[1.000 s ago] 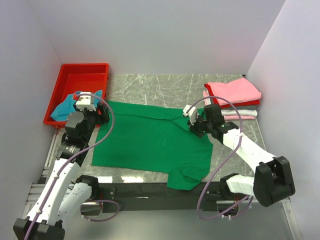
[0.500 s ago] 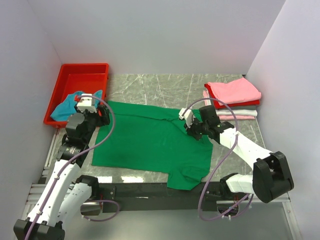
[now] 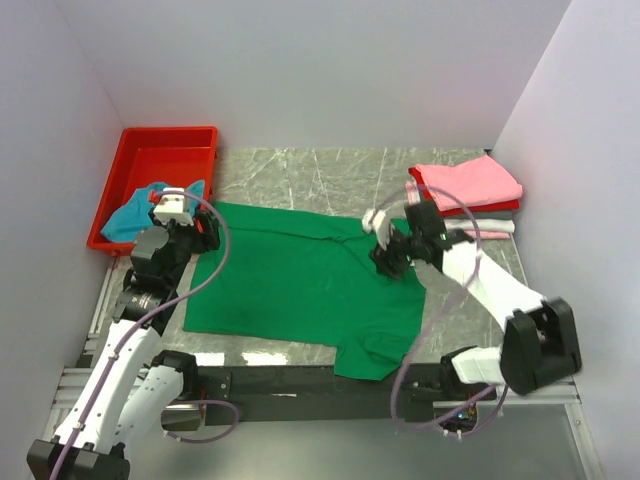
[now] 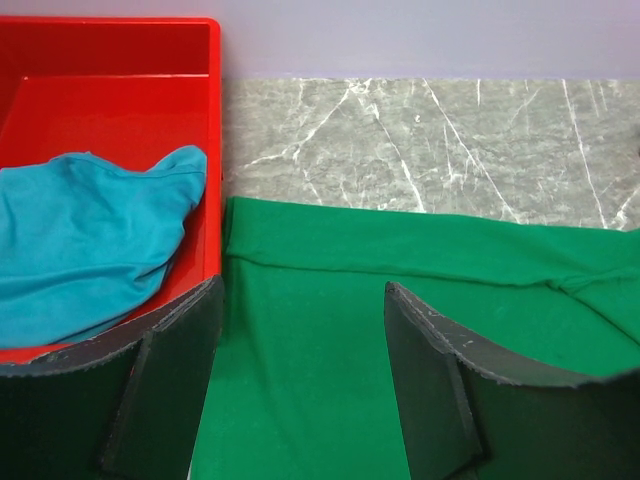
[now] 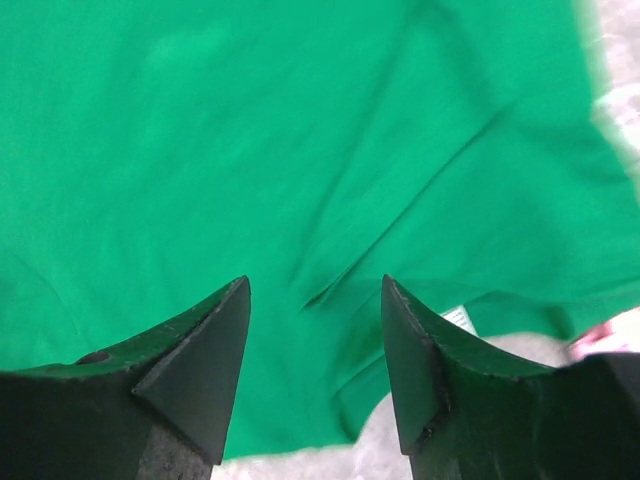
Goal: Fold and stack the t-shirts
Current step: Fold the tshirt
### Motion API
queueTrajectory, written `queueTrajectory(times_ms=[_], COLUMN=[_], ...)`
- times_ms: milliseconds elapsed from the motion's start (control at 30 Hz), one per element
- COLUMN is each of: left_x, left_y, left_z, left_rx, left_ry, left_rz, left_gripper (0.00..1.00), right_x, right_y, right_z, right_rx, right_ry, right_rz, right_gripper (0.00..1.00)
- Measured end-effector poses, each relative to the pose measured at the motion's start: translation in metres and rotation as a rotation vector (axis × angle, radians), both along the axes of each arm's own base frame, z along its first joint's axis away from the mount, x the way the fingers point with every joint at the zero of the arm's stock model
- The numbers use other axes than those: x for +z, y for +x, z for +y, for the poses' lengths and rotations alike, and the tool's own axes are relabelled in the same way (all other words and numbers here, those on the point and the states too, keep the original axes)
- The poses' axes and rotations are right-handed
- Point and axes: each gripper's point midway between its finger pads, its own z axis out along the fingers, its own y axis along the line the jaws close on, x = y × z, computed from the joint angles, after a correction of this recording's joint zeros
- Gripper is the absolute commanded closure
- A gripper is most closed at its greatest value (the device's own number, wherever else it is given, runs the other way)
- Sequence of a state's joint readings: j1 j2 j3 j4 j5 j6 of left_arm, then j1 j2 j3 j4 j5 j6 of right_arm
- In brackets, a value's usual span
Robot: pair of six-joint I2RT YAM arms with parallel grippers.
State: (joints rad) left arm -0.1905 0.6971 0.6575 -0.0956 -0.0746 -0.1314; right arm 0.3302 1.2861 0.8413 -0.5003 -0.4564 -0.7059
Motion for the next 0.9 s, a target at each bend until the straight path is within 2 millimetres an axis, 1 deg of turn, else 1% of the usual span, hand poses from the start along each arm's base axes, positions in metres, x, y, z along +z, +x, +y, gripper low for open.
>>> queueTrajectory(times_ms=[67,133,200,233,267,333,400,467,567,700,900], left_x=[0.001,0.002,0.005,0.006,0.008,0.011,0.012,0.011,0.011,0.011,0.011], left_y=[0.000,-0.001,-0.003,-0.003,-0.004,-0.006,-0.006,-0.006,-0.006,-0.007,-0.007], left_z=[0.000,0.001,0.001,0.001,0.001,0.002,0.001,0.000,-0.002,-0.004,-0.006], left_rx=[0.000,0.000,-0.001,-0.001,-0.001,-0.002,-0.005,-0.010,-0.021,-0.035,-0.046], left_ry=[0.003,0.006,0.008,0.009,0.009,0.007,0.007,0.006,0.006,0.004,0.003], left_rz=[-0.003,-0.009,-0.019,-0.024,-0.030,-0.039,-0.042,-0.041,-0.039,-0.039,-0.038], left_gripper=[0.30,0.29,0.29,0.29,0.29,0.29,0.29,0.29,0.29,0.29,0.28], right_x=[0.011,0.016,0.011,0.006,-0.002,-0.020,-0.033,-0.041,-0.041,-0.039,-0.051], right_y=[0.028,0.058,0.086,0.098,0.105,0.111,0.114,0.115,0.119,0.128,0.124], right_z=[0.011,0.026,0.039,0.043,0.047,0.049,0.048,0.044,0.036,0.030,0.027], right_rx=[-0.048,-0.092,-0.134,-0.153,-0.169,-0.197,-0.217,-0.231,-0.230,-0.187,-0.110], right_ry=[0.049,0.098,0.130,0.142,0.148,0.142,0.127,0.112,0.102,0.093,0.060], right_rz=[0.033,0.077,0.122,0.145,0.179,0.244,0.289,0.320,0.338,0.337,0.386], right_gripper=[0.42,0.43,0.43,0.43,0.43,0.42,0.41,0.41,0.38,0.34,0.34])
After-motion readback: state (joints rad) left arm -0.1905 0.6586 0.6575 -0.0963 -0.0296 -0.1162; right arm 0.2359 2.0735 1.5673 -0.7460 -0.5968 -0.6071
